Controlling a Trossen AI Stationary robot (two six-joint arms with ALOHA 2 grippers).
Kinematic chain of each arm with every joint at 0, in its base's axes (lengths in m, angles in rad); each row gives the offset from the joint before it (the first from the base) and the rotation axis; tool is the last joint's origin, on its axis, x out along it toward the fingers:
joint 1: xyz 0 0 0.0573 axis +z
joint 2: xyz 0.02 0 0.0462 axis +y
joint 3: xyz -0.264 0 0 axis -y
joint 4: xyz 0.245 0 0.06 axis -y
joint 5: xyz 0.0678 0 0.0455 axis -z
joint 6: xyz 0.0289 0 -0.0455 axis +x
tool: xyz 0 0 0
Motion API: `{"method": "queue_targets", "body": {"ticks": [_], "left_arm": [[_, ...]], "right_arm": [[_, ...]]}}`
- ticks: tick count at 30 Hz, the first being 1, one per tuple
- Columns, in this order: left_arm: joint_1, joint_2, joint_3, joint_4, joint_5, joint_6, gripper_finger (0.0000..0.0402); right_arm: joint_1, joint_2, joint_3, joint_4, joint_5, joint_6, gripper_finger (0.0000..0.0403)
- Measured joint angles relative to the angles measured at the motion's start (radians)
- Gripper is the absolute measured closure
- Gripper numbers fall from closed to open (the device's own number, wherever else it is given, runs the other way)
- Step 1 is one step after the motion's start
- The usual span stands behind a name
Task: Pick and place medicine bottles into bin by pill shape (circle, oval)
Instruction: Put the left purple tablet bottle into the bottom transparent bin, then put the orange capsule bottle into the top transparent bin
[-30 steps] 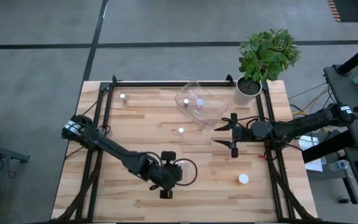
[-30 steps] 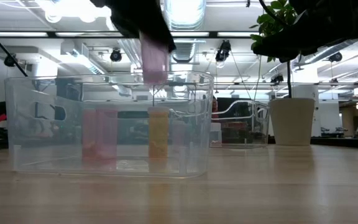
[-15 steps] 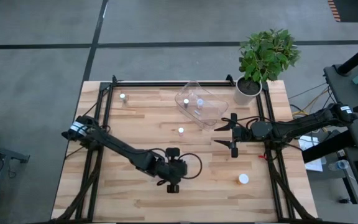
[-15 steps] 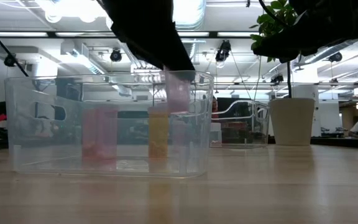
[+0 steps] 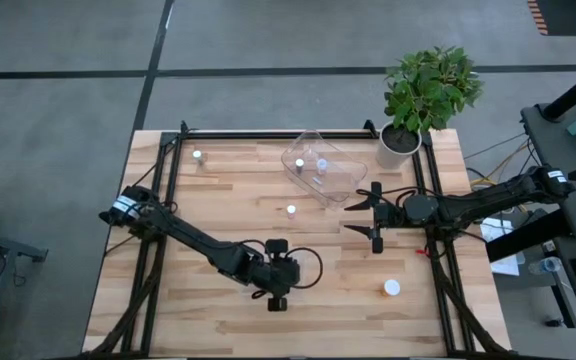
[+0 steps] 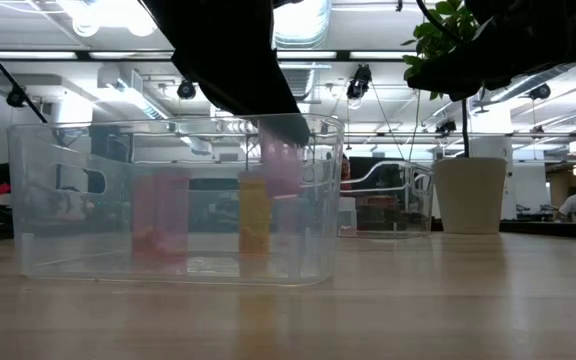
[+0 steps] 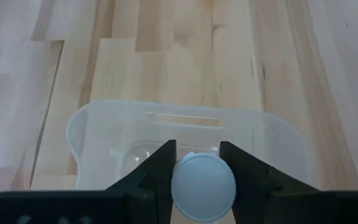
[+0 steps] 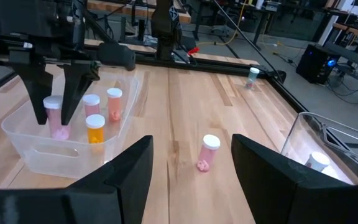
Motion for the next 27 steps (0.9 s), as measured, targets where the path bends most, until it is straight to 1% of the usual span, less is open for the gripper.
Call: {"method": "queue_targets", "body": {"ticks": [7,20,27], "left_arm": [[0.0,0.0,-0.009,0.001,0.005,-0.008,0.0291],[0.001,0.0,-0.009,0.0,0.015,-0.014,0.0244],[0.004,-0.027,-0.011,-0.023,0.015,0.002,0.0241]], "right_arm": [[0.0,0.0,0.0,0.0,0.0,-0.001,0.0193],[0.0,0.0,0.0,0.0,0.0,-0.001,0.0193],[0.0,0.0,0.0,0.0,0.0,0.0,0.0193]]}}
